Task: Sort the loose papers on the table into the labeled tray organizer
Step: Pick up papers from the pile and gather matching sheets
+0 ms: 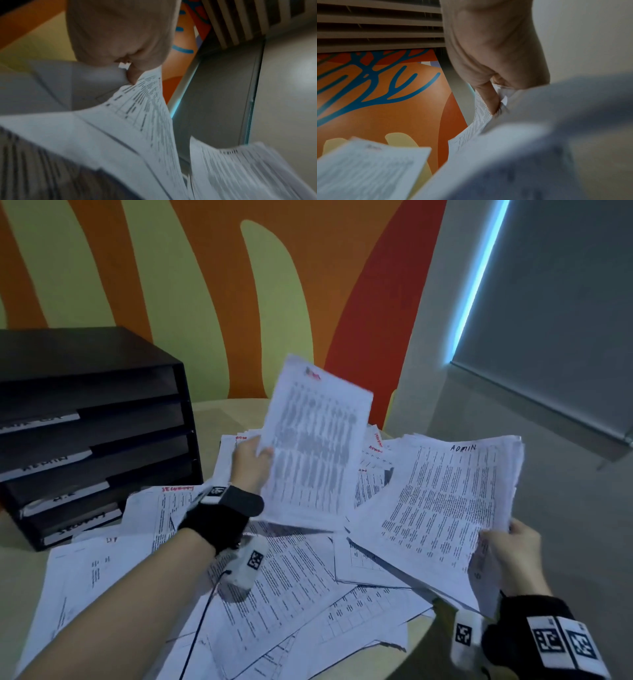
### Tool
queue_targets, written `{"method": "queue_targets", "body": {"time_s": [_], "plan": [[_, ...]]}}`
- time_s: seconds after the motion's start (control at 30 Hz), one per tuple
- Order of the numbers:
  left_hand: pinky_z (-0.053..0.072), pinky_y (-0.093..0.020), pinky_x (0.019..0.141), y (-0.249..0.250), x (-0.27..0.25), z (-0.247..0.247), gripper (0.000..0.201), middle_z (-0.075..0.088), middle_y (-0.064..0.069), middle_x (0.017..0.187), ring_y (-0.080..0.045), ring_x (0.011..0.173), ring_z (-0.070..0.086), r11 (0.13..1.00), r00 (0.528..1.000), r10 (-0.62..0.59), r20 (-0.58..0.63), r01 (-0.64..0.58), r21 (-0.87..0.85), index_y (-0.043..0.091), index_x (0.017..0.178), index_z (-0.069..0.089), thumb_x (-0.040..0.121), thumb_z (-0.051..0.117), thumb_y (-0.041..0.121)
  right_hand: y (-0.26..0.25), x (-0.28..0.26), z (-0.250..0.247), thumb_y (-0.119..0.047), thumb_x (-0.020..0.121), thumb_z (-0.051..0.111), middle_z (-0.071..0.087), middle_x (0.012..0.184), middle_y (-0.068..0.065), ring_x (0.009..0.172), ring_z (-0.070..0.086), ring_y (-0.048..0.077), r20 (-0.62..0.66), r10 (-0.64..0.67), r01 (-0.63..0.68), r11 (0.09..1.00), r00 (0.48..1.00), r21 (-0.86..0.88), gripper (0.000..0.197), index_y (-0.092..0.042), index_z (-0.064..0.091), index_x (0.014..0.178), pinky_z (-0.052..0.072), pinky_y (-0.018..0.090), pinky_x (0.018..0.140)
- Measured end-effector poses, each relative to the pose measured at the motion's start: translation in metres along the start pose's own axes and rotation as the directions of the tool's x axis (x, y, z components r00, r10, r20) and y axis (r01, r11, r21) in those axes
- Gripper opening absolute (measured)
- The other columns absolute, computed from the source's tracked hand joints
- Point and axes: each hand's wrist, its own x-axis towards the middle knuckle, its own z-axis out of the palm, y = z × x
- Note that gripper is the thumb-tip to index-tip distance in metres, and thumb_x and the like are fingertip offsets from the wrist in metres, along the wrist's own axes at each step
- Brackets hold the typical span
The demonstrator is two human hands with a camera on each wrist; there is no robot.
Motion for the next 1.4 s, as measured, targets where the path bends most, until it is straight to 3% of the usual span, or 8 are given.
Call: {"method": "queue_targets", "body": {"time_s": [0.23, 0.4, 0.53, 0.67, 0.83, 1.1, 1.3, 1.4], "plan": [[0.053, -0.049, 0.093, 0.05, -0.006, -0.037, 0.02, 0.071, -0.012, 0.105, -0.03, 0.101, 0.068, 0.96, 0.986, -0.14, 0.086, 0.157, -0.23, 0.003, 0.11, 0.067, 0.094, 0.062, 0.013, -0.011, -0.011, 0.01, 0.011, 0.086, 0.051, 0.055, 0.072, 0.014, 0.058, 0.051, 0.025, 0.12, 0.041, -0.063, 0.98, 0.992, 0.188, 0.013, 0.003, 0.059, 0.094, 0.041, 0.036, 0.057], [0.048, -0.015, 0.046, 0.057, -0.04, -0.009, 0.017, 0.063, 0.005, 0.066, -0.002, 0.051, 0.06, 0.979, 0.926, -0.133, 0.353, 0.178, -0.097, 0.0, 0.107, 0.059, 0.1, 0.05, 0.011, -0.038, -0.036, 0.023, 0.008, 0.089, 0.055, 0.075, 0.08, 0.003, 0.072, 0.072, 0.021, 0.371, -0.093, -0.009, 0.965, 0.924, 0.263, 0.025, -0.014, 0.068, 0.091, 0.052, 0.034, 0.068], [0.05, -0.021, 0.092, 0.038, -0.053, 0.014, 0.029, 0.061, -0.004, 0.122, -0.011, 0.105, 0.06, 0.976, 0.898, -0.167, 0.406, 0.21, -0.063, 0.004, 0.128, 0.049, 0.1, 0.05, 0.009, -0.041, -0.045, 0.048, -0.008, 0.095, 0.051, 0.074, 0.104, 0.01, 0.093, 0.071, 0.029, 0.418, -0.036, -0.077, 0.965, 0.908, 0.251, 0.023, -0.008, 0.067, 0.111, 0.057, 0.047, 0.081], [0.053, -0.022, 0.083, 0.029, -0.061, 0.018, 0.044, 0.06, -0.011, 0.12, -0.024, 0.102, 0.063, 0.973, 0.933, -0.149, 0.327, 0.198, -0.12, 0.011, 0.127, 0.043, 0.09, 0.057, -0.008, -0.037, -0.05, 0.059, -0.049, 0.097, 0.047, 0.056, 0.136, 0.01, 0.125, 0.053, 0.037, 0.402, 0.097, -0.214, 0.942, 0.911, 0.257, 0.059, -0.008, 0.048, 0.139, 0.038, 0.056, 0.107], [0.052, -0.041, 0.091, 0.05, -0.075, 0.02, 0.034, 0.067, -0.004, 0.111, -0.025, 0.101, 0.064, 0.996, 0.957, 0.07, 0.282, -0.049, -0.08, 0.018, 0.121, 0.058, 0.094, 0.05, 0.0, -0.042, -0.06, 0.062, 0.002, 0.09, 0.047, 0.065, 0.113, 0.003, 0.098, 0.062, 0.02, 0.295, -0.276, 0.229, 0.956, 0.915, 0.184, 0.033, -0.022, 0.058, 0.11, 0.049, 0.034, 0.079], [0.044, -0.022, 0.077, 0.077, -0.067, 0.026, 0.007, 0.058, 0.005, 0.098, -0.01, 0.087, 0.056, 0.97, 0.915, 0.227, 0.333, -0.244, 0.009, 0.031, 0.104, 0.051, 0.101, 0.046, 0.032, -0.073, -0.067, 0.036, -0.008, 0.092, 0.063, 0.069, 0.106, -0.008, 0.088, 0.066, -0.002, 0.075, -0.506, 0.438, 0.804, 0.859, 0.402, 0.028, -0.014, 0.057, 0.118, 0.053, 0.014, 0.076], [0.05, -0.039, 0.092, 0.027, -0.063, 0.044, 0.054, 0.048, -0.014, 0.134, -0.03, 0.116, 0.052, 0.89, 0.761, -0.22, 0.61, -0.099, 0.444, 0.009, 0.139, 0.031, 0.087, 0.044, -0.002, -0.045, -0.045, 0.029, 0.008, 0.083, 0.059, 0.066, 0.079, 0.002, 0.07, 0.06, 0.02, 0.15, -0.207, 0.163, 0.95, 0.967, 0.265, 0.016, -0.005, 0.066, 0.089, 0.047, 0.029, 0.061], [0.053, -0.014, 0.058, 0.015, -0.061, 0.053, 0.068, 0.034, -0.025, 0.146, -0.027, 0.104, 0.051, 0.903, 0.787, -0.332, 0.52, 0.104, 0.418, 0.009, 0.147, 0.02, 0.092, 0.058, 0.005, -0.038, -0.029, 0.01, 0.009, 0.079, 0.057, 0.063, 0.075, 0.008, 0.068, 0.055, 0.02, -0.008, -0.159, 0.156, 0.955, 0.987, 0.252, 0.013, 0.002, 0.065, 0.087, 0.042, 0.029, 0.061]]}}
